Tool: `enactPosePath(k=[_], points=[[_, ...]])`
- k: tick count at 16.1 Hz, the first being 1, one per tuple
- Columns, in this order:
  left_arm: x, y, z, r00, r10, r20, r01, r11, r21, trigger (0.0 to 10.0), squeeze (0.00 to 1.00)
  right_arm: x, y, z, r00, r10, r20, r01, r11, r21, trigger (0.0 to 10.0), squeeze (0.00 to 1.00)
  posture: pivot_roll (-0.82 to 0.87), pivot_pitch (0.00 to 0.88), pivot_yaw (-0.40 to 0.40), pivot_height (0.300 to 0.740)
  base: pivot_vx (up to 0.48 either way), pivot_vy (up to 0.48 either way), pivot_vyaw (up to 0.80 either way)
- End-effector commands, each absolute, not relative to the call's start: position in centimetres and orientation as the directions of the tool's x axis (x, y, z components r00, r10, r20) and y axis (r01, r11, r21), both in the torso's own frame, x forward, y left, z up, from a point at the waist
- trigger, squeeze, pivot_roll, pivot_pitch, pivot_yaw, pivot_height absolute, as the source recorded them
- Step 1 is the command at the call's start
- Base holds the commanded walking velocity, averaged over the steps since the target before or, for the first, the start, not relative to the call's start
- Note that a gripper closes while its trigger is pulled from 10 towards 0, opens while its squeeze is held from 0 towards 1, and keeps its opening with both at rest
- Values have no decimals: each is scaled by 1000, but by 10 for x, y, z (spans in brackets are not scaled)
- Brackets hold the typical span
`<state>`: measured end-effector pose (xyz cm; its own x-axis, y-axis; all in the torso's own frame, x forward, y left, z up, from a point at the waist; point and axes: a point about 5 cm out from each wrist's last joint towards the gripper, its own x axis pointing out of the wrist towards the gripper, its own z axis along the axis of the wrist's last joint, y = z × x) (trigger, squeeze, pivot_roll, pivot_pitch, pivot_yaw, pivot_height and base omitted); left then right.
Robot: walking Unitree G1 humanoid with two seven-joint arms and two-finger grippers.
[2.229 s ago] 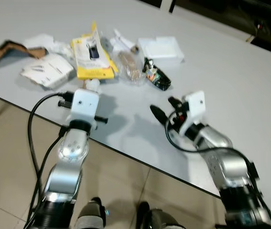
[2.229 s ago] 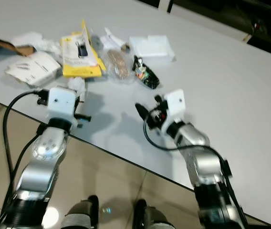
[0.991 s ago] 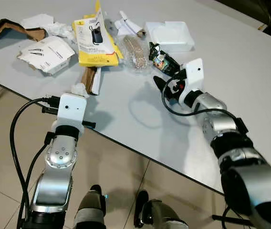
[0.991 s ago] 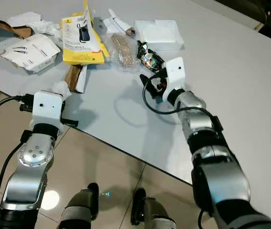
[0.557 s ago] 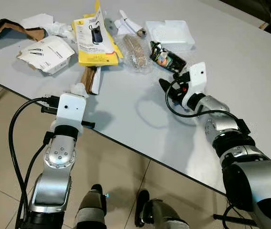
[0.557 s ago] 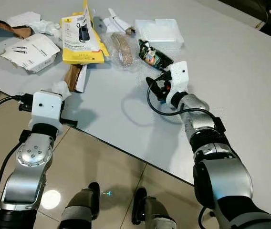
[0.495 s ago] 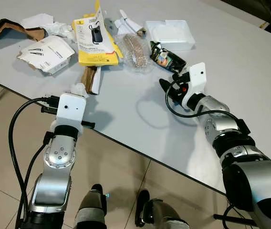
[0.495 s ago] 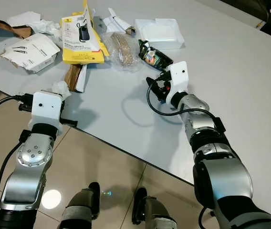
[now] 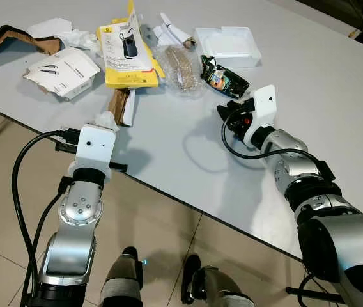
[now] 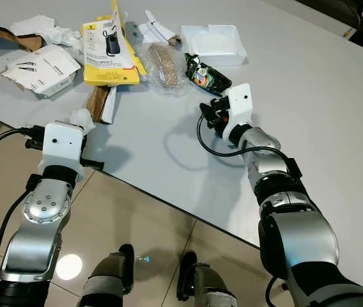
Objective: Picking trash to rubbish bin
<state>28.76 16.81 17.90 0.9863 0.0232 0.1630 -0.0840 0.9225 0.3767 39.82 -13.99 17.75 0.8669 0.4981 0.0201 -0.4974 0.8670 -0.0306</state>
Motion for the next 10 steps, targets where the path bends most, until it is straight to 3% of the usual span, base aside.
enactPosePath(k=[1,2,10], points=[[286,163,176,989,3,145,-59,923,379,10000,0,398,-147,177,872,490,17,-489,872,-30,0,0,450,320,-173,740,0,0,0],[286,163,177,989,2,146,-57,924,377,10000,0,399,-149,179,878,478,23,-478,878,-31,10000,1000,450,319,-172,740,0,0,0],[295,158,176,990,-26,138,-25,934,357,10000,0,387,-185,176,907,404,119,-406,914,-8,10000,1000,424,279,-153,740,0,0,0]])
